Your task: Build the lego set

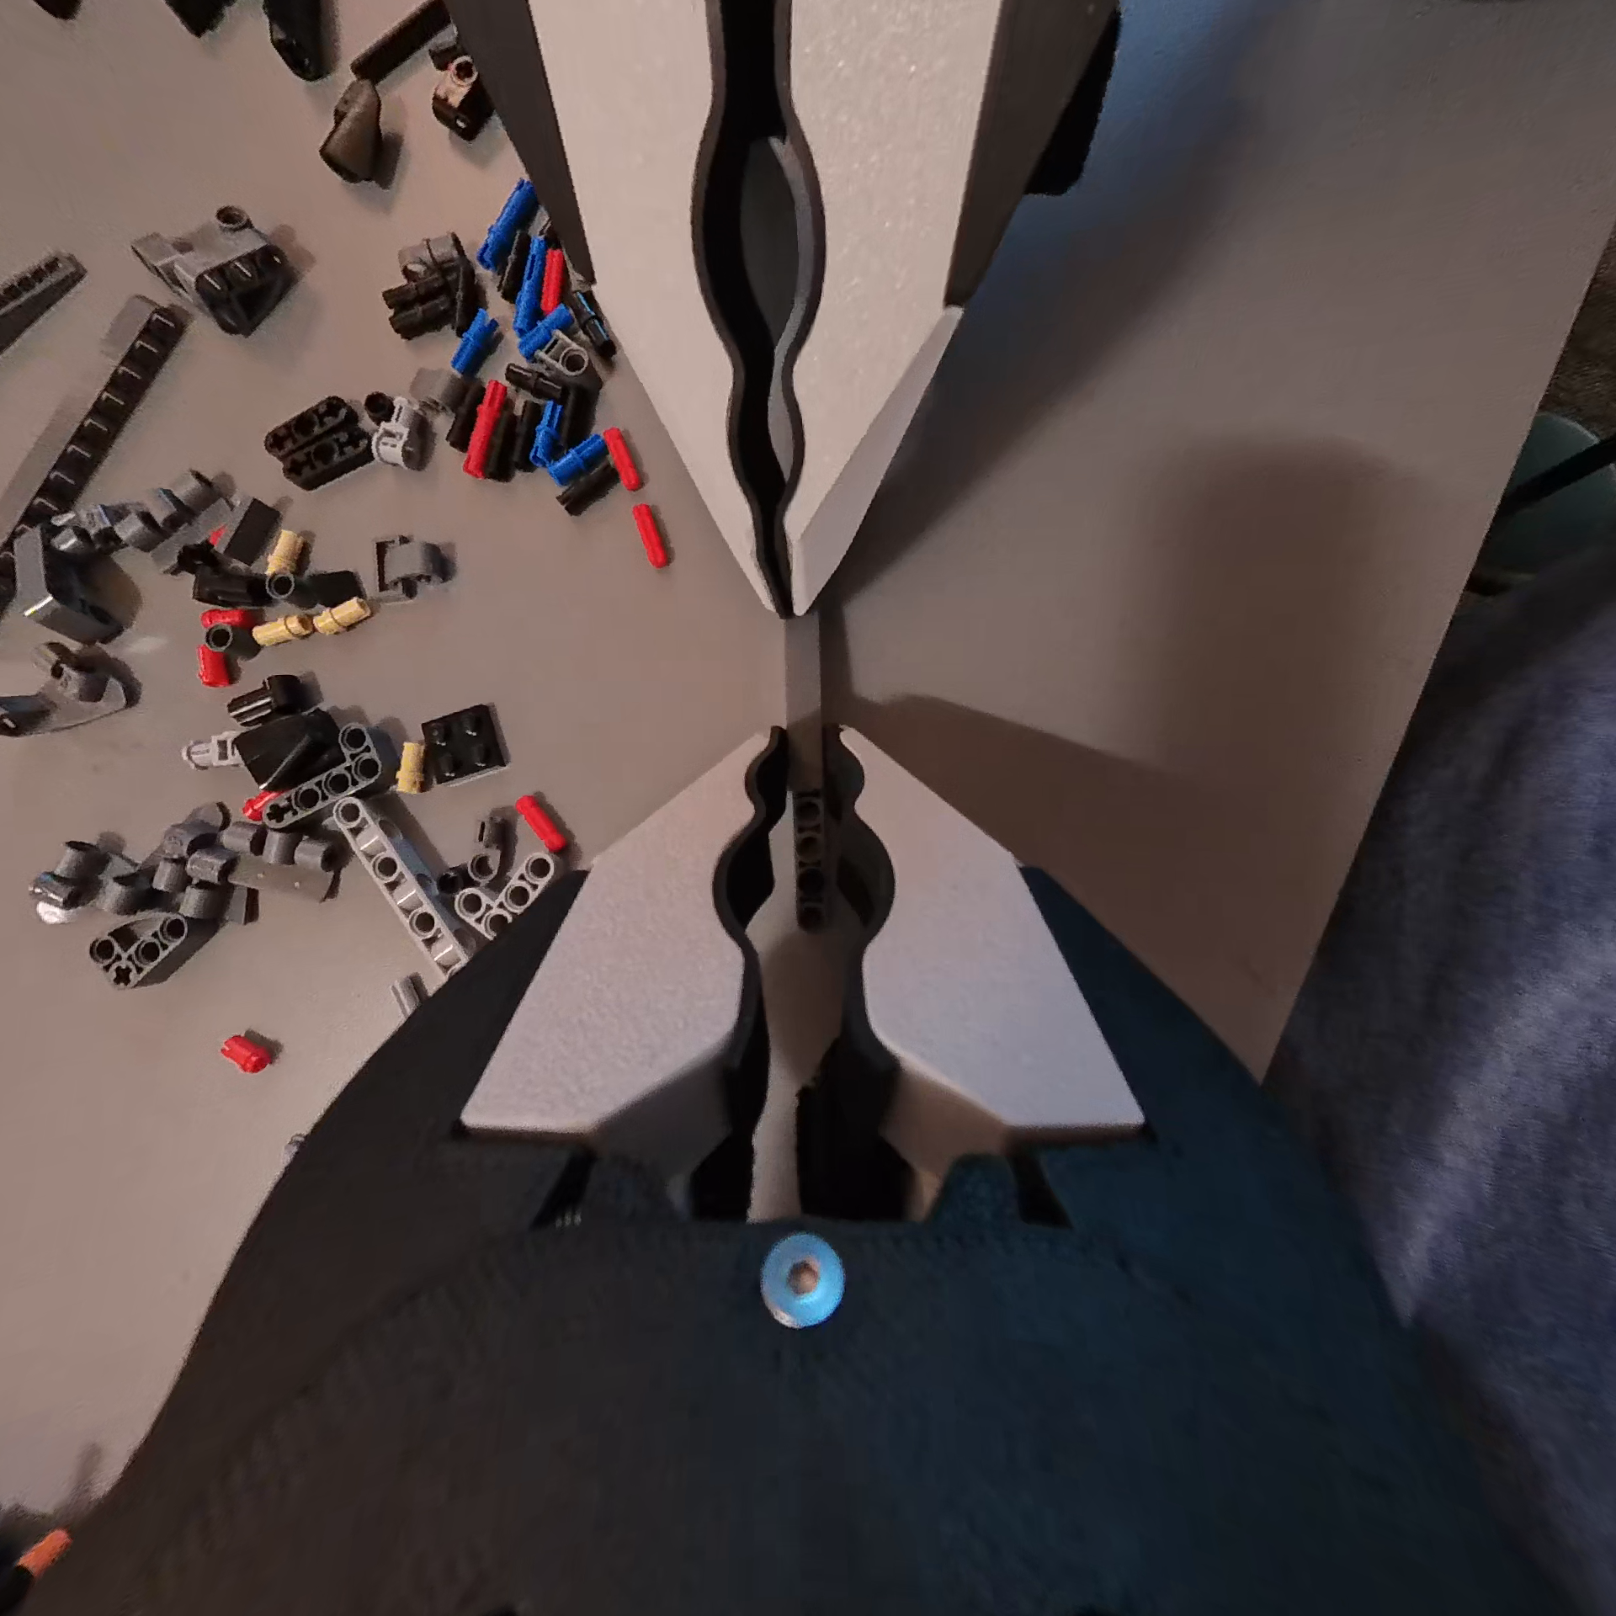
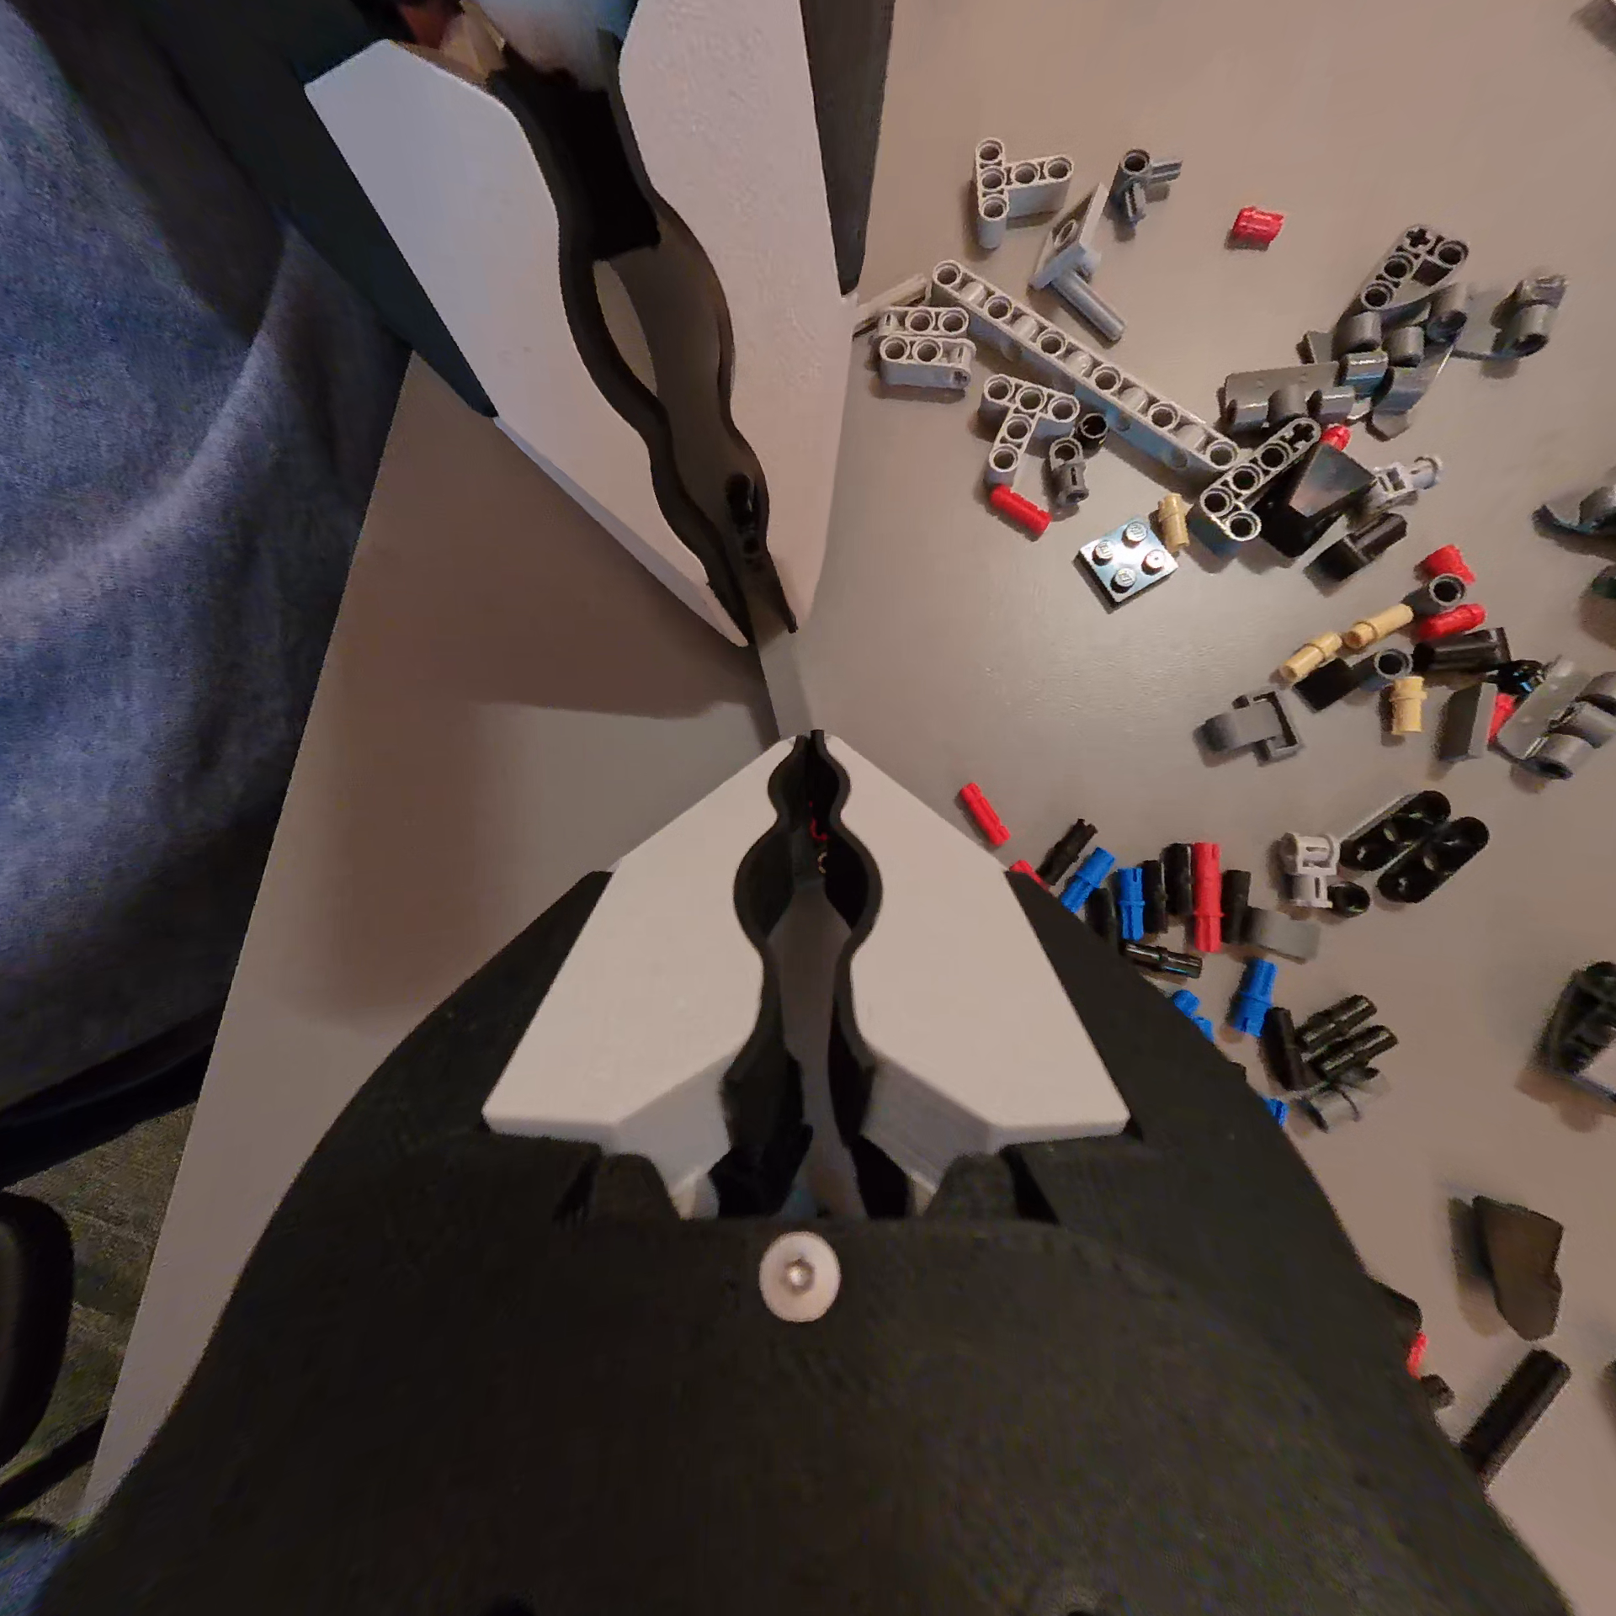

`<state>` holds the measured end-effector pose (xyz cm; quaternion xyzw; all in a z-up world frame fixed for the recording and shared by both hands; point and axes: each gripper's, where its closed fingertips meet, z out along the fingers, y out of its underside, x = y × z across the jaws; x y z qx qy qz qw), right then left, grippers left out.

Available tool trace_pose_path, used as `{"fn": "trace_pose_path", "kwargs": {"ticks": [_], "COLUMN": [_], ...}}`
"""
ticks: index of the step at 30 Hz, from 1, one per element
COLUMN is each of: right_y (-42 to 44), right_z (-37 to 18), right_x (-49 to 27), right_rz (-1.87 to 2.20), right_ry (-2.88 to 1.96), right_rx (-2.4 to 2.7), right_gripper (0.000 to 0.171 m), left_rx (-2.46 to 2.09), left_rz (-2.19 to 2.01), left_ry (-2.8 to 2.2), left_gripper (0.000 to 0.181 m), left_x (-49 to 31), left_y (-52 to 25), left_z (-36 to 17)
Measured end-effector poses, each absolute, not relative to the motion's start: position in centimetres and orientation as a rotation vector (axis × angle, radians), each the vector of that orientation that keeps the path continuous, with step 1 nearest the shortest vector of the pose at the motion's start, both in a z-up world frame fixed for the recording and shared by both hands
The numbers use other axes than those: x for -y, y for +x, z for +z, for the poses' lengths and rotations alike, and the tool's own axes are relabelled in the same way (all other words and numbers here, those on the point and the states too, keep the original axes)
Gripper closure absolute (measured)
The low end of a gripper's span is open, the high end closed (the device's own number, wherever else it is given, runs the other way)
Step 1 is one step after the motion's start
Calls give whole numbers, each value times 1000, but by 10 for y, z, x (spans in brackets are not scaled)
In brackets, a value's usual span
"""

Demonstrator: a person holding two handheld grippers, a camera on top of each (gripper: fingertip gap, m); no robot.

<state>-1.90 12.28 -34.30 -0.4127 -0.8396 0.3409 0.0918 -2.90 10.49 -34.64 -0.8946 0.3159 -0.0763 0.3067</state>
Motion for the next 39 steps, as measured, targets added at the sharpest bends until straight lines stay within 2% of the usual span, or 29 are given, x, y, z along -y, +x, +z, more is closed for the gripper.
{"fn": "trace_pose_path", "kwargs": {"ticks": [3,4,5,6,9,10,15,21,27,39], "right_y": [-21,-21,-21,-21,-22,-22,-24,-27,-28,-28], "right_z": [-335,-330,-326,-322,-312,-311,-297,-300,-309,-307], "right_x": [-122,-123,-126,-129,-136,-139,-153,-161,-160,-161], "right_rz": [1089,1107,1101,1107,1148,1149,1189,1164,1163,1232], "right_ry": [-1238,-1235,-1228,-1223,-1216,-1218,-1205,-1204,-1211,-1215], "right_rx": [2437,2417,2399,2375,2301,2279,2170,2139,2156,2139], "right_gripper": [171,171,171,171,169,168,170,171,171,171], "left_rx": [-833,-829,-820,-827,-786,-786,-744,-637,-545,-477], "left_rz": [-215,-219,-237,-258,-252,-238,258,629,853,790], "left_ry": [-2354,-2337,-2326,-2321,-2228,-2202,-2040,-1866,-1913,-1772], "left_gripper": [175,171,154,146,142,144,179,181,181,181], "left_x": [-105,-106,-106,-104,-110,-113,-178,-288,-328,-316], "left_y": [-28,-28,-27,-26,-38,-46,-144,-264,-344,-352], "left_z": [-346,-344,-340,-334,-293,-278,-186,-127,-141,-134]}}
